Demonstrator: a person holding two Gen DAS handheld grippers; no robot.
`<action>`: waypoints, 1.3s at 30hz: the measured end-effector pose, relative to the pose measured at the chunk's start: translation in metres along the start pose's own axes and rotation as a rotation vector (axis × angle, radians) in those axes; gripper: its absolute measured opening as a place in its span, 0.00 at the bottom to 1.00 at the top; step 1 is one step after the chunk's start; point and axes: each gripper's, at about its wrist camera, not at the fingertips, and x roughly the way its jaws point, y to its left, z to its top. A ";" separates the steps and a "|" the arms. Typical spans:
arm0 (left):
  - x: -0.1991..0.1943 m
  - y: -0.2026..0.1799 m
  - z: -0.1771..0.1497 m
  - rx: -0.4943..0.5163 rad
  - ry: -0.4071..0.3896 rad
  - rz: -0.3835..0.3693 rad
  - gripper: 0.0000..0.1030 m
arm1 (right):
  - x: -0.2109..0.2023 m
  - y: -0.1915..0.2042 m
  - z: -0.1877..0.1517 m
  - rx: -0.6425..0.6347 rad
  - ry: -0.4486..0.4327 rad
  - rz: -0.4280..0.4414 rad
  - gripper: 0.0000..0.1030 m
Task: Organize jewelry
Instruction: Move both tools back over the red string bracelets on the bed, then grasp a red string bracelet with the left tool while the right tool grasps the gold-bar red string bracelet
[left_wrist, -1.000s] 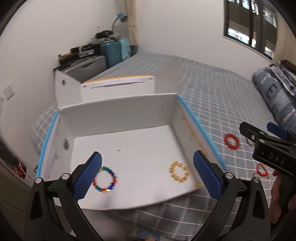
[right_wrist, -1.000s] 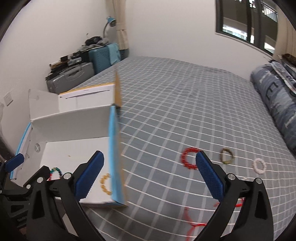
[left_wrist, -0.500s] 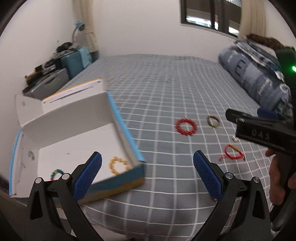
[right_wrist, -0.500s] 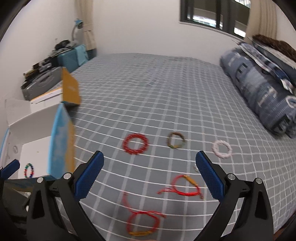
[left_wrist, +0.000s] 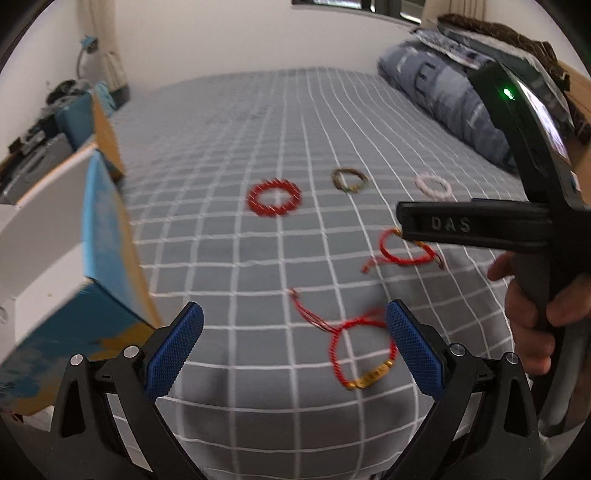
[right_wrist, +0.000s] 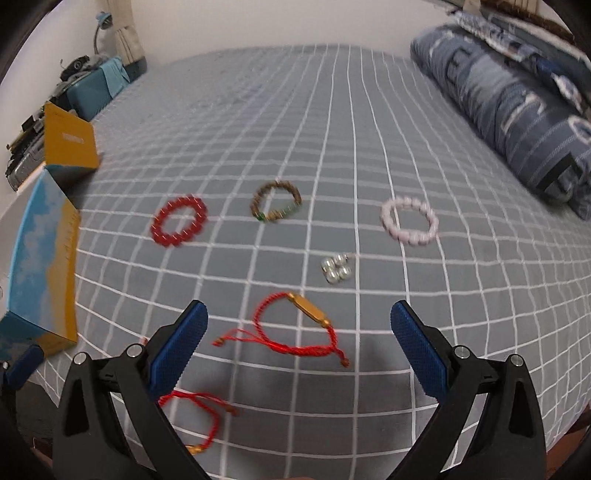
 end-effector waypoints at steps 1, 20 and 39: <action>0.005 -0.002 -0.002 -0.003 0.016 -0.018 0.94 | 0.004 -0.003 -0.001 0.005 0.012 0.008 0.93; 0.069 -0.015 -0.030 0.006 0.171 -0.052 0.94 | 0.058 -0.001 -0.006 -0.009 0.135 0.036 0.93; 0.065 -0.004 -0.026 -0.002 0.214 -0.031 0.34 | 0.072 0.008 -0.005 0.001 0.170 0.019 0.49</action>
